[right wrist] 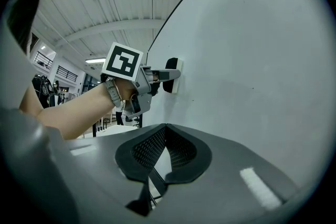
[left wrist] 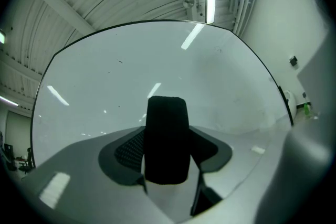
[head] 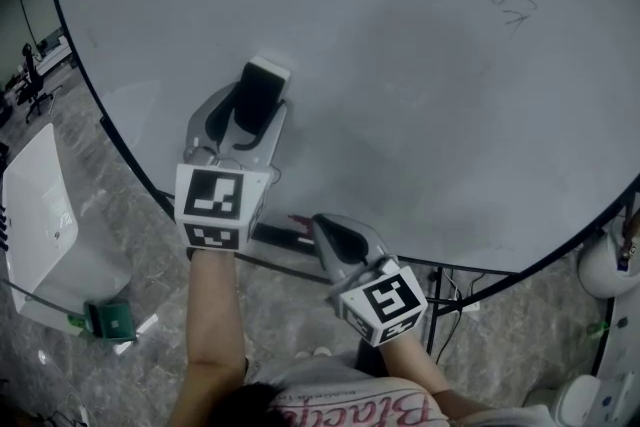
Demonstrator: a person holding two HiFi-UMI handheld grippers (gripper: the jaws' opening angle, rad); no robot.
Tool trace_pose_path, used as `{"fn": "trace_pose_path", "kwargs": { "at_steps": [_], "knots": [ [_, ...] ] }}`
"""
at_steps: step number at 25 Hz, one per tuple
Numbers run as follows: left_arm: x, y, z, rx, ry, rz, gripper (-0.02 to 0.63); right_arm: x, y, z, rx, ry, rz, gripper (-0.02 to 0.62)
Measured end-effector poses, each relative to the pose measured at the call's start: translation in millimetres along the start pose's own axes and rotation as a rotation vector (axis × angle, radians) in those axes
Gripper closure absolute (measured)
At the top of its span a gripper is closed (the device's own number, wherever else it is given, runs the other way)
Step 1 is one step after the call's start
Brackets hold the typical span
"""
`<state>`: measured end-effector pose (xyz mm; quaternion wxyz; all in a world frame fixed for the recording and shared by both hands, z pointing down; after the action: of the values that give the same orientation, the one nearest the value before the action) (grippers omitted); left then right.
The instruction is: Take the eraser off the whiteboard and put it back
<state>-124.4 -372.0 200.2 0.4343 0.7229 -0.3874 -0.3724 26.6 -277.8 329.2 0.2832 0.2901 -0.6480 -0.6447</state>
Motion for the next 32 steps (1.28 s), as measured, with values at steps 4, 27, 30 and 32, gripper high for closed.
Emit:
{"fn": "trace_pose_path", "kwargs": {
  "at_steps": [4,27,30,32],
  "knots": [
    [-1,1,-1,0.002,-0.005,-0.009,0.367,4,0,2,-0.001,0.001,0.008,0.594],
    [-65,30,-22,-0.100,-0.034,-0.077,0.367,18,2,1,-0.008,0.025,0.022,0.594],
    [-74,38,-29,-0.121,-0.019,-0.068,0.367,19,2,1,-0.011,0.025,0.025,0.595],
    [-79,42,-33,-0.127,-0.002,-0.058,0.367,19,2,0,-0.009,0.032,0.026,0.594]
  ]
}}
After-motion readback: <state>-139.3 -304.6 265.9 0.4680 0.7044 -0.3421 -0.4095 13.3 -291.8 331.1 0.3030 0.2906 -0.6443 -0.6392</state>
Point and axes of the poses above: the fingertips, and each gripper's own axes: x forward along the fingers, z to its left, y out of its underside, the point moved 8 cm from there along -x, backward along the fingers
